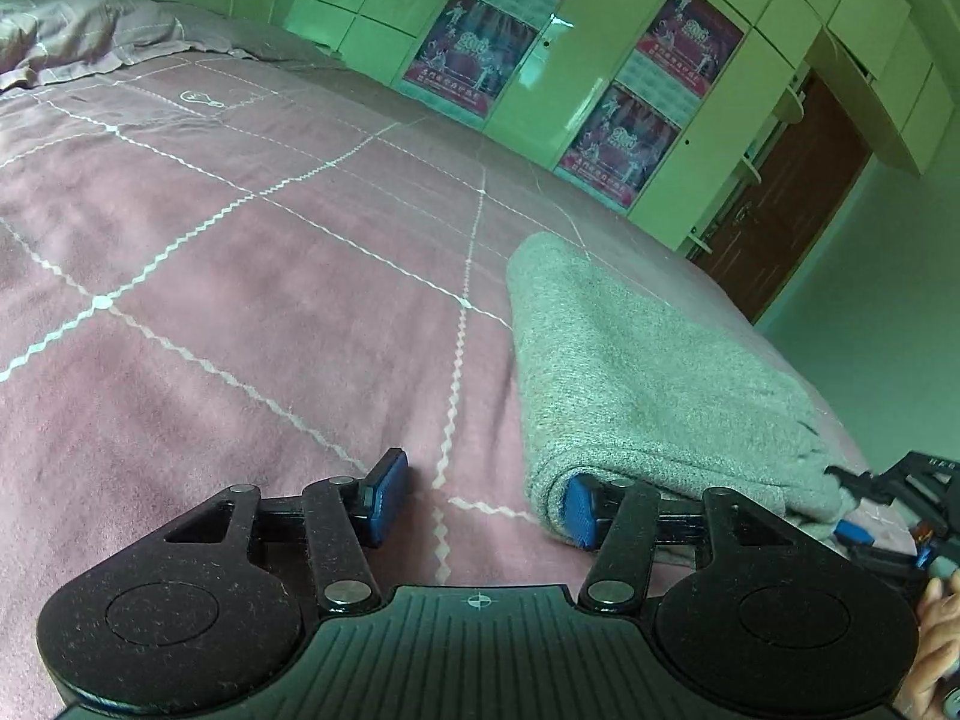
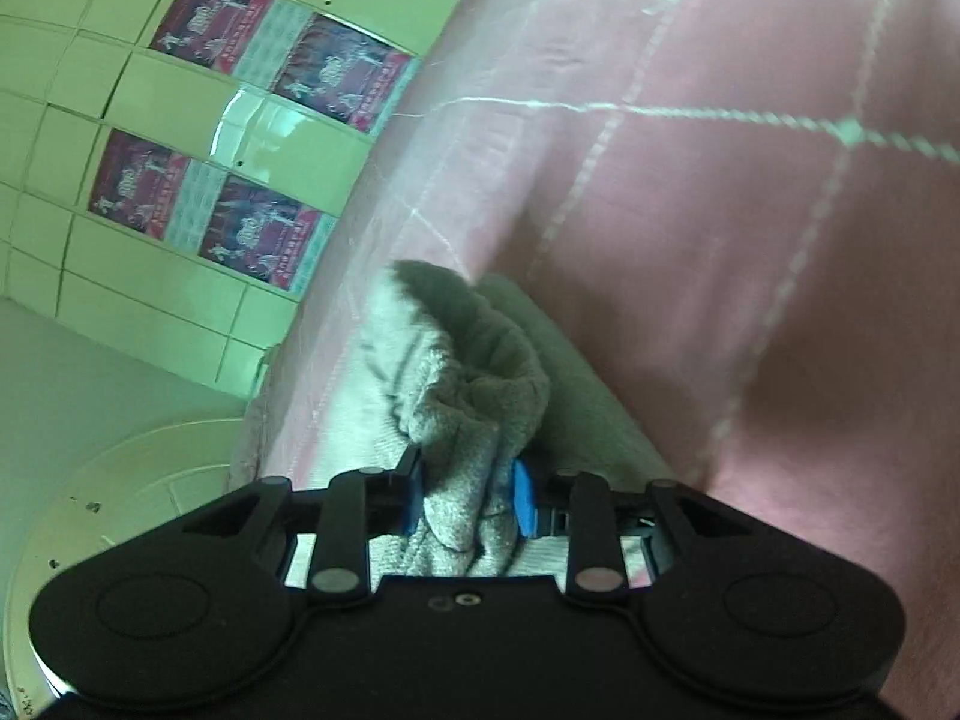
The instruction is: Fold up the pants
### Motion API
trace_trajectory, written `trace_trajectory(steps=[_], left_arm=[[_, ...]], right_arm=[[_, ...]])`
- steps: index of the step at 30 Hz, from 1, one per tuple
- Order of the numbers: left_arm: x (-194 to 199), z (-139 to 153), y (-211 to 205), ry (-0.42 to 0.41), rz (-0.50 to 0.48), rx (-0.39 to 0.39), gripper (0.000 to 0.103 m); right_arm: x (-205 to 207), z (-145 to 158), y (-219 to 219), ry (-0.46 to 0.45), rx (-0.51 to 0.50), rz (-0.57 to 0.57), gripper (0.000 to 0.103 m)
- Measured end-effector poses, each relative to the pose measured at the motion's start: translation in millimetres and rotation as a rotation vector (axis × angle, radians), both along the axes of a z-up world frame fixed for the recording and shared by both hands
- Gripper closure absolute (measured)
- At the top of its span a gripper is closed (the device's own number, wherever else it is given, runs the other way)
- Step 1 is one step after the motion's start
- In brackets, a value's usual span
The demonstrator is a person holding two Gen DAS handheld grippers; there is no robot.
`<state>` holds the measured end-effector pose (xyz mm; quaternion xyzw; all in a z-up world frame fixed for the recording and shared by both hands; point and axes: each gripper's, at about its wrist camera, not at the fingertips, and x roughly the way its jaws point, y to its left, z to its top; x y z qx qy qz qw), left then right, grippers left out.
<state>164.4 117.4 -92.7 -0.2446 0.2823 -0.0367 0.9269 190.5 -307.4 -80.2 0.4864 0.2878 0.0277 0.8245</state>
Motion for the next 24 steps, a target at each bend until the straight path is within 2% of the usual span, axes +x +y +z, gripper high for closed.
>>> trace_trajectory(steps=[4,5,7,8,9,10,13,17,20,24], left_arm=[[-2,-2,0,-0.011,-0.005,-0.005,0.048],[-2,-2,-1,-0.012,-0.008,0.001,0.047],[-3,-2,-4,-0.011,-0.01,0.019,0.046],[-2,-2,-5,-0.009,-0.013,0.027,0.046],[-4,-1,-7,-0.009,-0.016,0.031,0.045],[-4,0,-7,-0.009,-0.02,0.032,0.045],[-4,-1,-6,-0.01,-0.019,0.032,0.046],[-4,0,-9,-0.011,-0.019,0.044,0.045],[-4,0,-9,-0.01,-0.02,0.041,0.046],[-4,0,-9,-0.013,-0.021,0.044,0.046]], right_arm=[[-12,31,5,-0.09,-0.063,0.037,0.082],[-13,29,4,-0.083,-0.078,0.03,0.082],[-5,5,-1,0.016,-0.11,0.027,0.082],[-3,-7,-8,0.061,-0.069,0.021,0.082],[-6,-14,-13,0.05,-0.015,0.01,0.082],[-8,-12,-14,0.04,-0.011,0.017,0.081],[-9,2,-5,0.031,-0.098,0.056,0.079],[-1,3,-8,0.042,-0.087,0.066,0.079],[3,12,-6,0.02,-0.086,0.069,0.079],[1,26,0,-0.064,-0.125,0.075,0.08]])
